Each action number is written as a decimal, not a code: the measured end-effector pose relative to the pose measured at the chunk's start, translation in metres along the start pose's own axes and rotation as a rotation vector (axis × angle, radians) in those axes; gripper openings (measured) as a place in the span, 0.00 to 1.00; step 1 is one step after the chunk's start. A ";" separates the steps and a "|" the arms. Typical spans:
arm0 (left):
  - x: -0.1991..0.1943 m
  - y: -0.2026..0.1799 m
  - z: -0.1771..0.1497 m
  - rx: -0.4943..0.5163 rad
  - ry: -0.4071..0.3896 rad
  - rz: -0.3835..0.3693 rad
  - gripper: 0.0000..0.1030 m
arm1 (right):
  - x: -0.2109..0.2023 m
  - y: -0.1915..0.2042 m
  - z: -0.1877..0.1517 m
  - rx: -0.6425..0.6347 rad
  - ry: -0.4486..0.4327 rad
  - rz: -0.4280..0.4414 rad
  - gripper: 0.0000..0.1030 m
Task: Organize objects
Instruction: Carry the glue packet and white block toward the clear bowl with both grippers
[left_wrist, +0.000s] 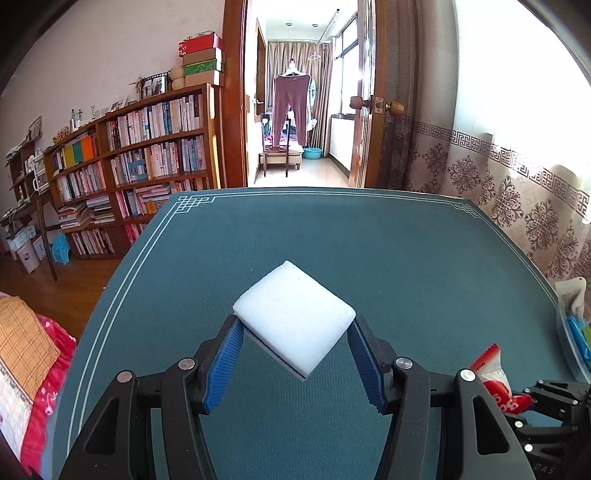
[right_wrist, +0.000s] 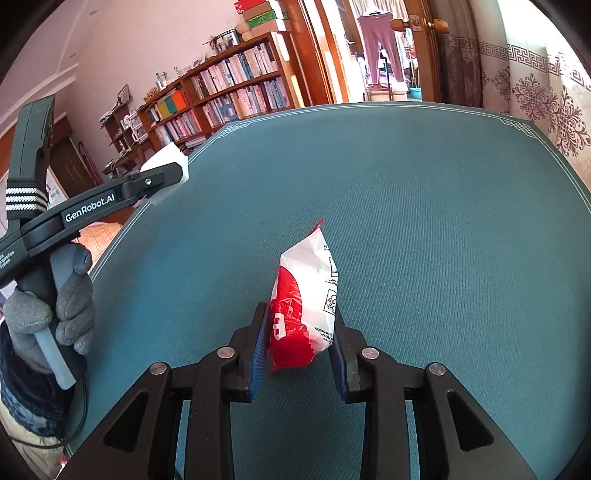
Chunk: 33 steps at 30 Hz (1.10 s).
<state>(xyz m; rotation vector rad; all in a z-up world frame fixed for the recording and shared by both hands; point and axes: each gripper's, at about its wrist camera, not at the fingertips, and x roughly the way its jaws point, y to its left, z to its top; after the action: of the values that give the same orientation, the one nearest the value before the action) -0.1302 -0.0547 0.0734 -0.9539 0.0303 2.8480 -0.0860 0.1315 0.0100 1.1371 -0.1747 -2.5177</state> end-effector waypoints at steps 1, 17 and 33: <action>-0.001 -0.001 0.000 0.000 0.002 -0.002 0.60 | -0.002 -0.001 0.000 0.000 -0.004 -0.001 0.25; -0.023 -0.069 -0.004 0.094 -0.008 -0.091 0.60 | -0.080 -0.036 -0.017 0.049 -0.096 -0.007 0.24; -0.042 -0.175 -0.016 0.236 -0.011 -0.250 0.61 | -0.179 -0.135 -0.049 0.203 -0.231 -0.208 0.24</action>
<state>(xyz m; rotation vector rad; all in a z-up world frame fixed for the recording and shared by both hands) -0.0635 0.1128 0.0898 -0.8294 0.2247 2.5512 0.0206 0.3267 0.0677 0.9762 -0.3997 -2.8694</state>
